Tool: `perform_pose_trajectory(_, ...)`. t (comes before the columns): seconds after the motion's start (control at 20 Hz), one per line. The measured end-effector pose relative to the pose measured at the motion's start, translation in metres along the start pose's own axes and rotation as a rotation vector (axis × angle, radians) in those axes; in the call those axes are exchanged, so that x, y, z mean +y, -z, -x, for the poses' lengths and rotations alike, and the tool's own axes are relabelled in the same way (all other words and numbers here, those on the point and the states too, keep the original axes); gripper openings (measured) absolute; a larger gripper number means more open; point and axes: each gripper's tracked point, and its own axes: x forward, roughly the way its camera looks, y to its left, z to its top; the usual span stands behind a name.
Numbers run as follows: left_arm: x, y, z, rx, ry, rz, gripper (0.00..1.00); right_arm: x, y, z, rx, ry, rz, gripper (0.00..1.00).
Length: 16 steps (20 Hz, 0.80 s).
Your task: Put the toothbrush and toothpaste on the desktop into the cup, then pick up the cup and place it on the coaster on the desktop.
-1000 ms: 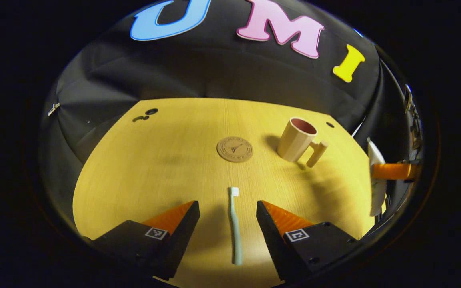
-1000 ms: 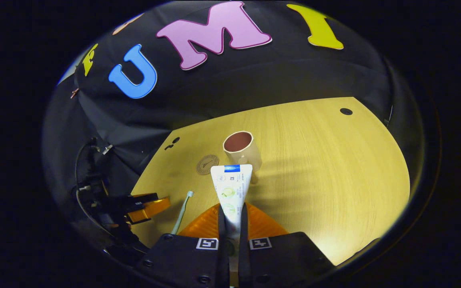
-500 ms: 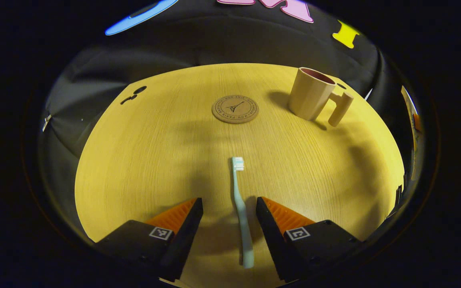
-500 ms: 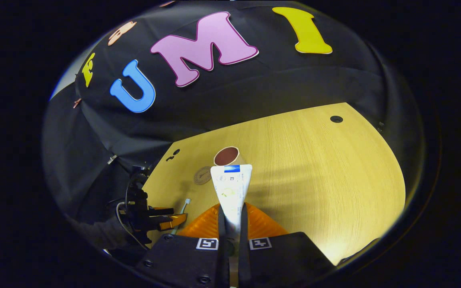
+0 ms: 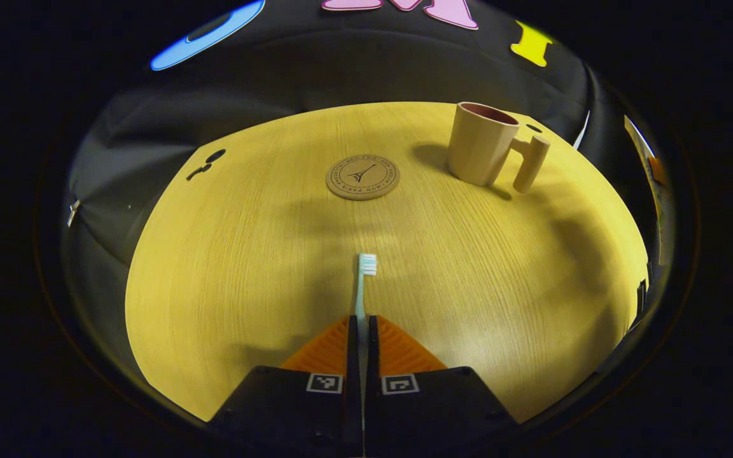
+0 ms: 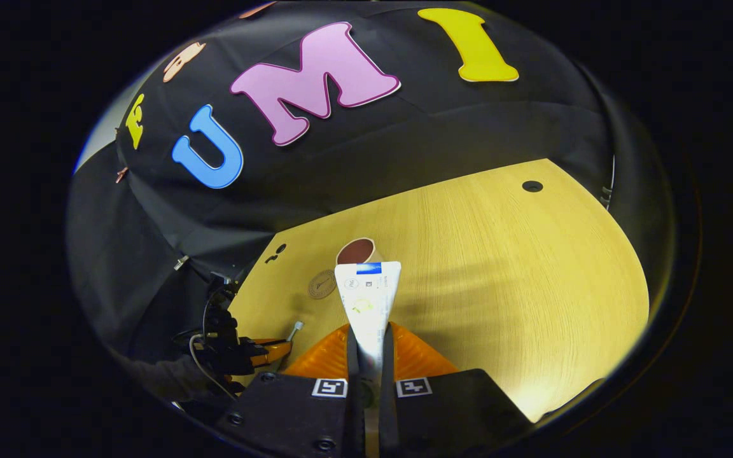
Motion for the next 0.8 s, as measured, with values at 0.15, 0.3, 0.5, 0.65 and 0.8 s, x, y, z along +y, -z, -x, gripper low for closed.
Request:
perform_pose_trajectory(0.15, 0.001, -0.004, 0.001, -0.020, 0.043, 0.075, 0.06, -0.001, -0.002, -0.004, -0.008, -0.007, -0.019, 0.13)
perform_pose_trajectory(0.3, -0.003, -0.014, 0.010, -0.087, 0.101, 0.152, 0.06, 0.004, -0.011, -0.007, -0.035, -0.029, -0.042, 0.13)
perform_pose_trajectory(0.5, -0.022, -0.058, 0.040, -0.240, 0.187, 0.249, 0.06, 0.009, -0.032, -0.013, -0.093, -0.057, -0.084, 0.13)
perform_pose_trajectory(0.65, -0.039, -0.092, 0.072, -0.355, 0.258, 0.317, 0.06, 0.020, -0.066, -0.021, -0.178, -0.101, -0.107, 0.13)
perform_pose_trajectory(0.8, -0.050, -0.111, 0.094, -0.417, 0.283, 0.343, 0.06, 0.033, -0.110, -0.039, -0.270, -0.137, -0.088, 0.13)
